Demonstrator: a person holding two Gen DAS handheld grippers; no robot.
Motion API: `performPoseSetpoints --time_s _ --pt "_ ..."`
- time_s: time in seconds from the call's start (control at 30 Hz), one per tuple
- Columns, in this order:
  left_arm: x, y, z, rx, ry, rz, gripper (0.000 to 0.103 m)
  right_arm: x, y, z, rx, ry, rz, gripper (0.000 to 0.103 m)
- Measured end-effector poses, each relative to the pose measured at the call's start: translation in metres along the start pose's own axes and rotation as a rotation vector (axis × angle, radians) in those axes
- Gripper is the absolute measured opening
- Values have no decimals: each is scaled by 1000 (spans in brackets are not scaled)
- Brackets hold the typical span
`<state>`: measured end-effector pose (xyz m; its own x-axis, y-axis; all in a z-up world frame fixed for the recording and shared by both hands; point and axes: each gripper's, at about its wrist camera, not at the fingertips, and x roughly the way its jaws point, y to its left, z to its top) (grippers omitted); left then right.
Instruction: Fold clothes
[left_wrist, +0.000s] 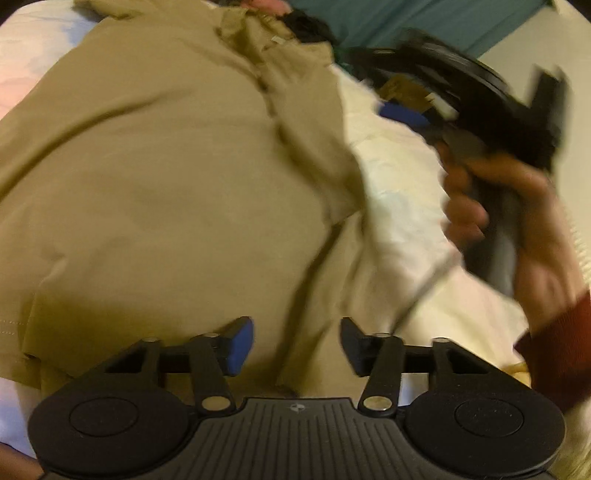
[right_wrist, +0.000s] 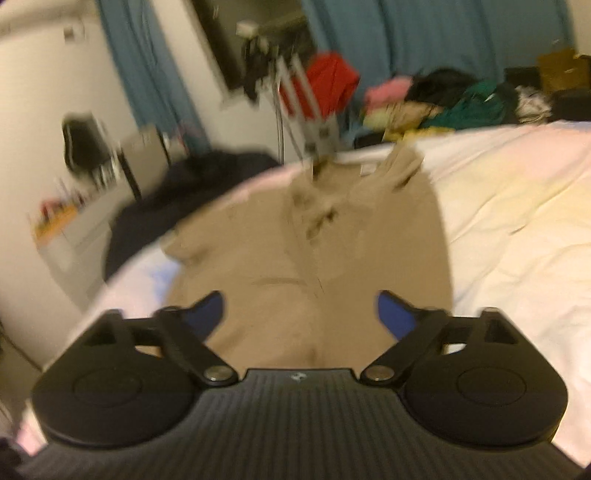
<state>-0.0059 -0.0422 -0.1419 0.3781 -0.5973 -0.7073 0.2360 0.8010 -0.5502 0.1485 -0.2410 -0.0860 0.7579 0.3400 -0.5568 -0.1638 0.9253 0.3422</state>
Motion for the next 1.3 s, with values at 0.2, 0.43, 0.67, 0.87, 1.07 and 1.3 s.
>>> performPoseSetpoints --time_s 0.2,0.43,0.67,0.87,1.07,1.3 --pt "4 13 -4 -58 9 -29 23 66 7 -20 -101 86 -88 64" --pt "-4 7 -17 -7 -18 -19 2 62 16 -15 -178 9 -123 9" --pt "-25 8 -37 5 -61 -36 2 42 21 7 -102 -127 -63 9" --pt "-18 -2 -42 32 -73 2 3 55 20 2 -79 -133 -71 9" --pt "-28 -8 -40 98 -85 72 39 52 19 2 -65 -155 -92 11" --pt "-60 -13 -41 181 -251 136 88 17 26 4 -37 -223 -90 95"
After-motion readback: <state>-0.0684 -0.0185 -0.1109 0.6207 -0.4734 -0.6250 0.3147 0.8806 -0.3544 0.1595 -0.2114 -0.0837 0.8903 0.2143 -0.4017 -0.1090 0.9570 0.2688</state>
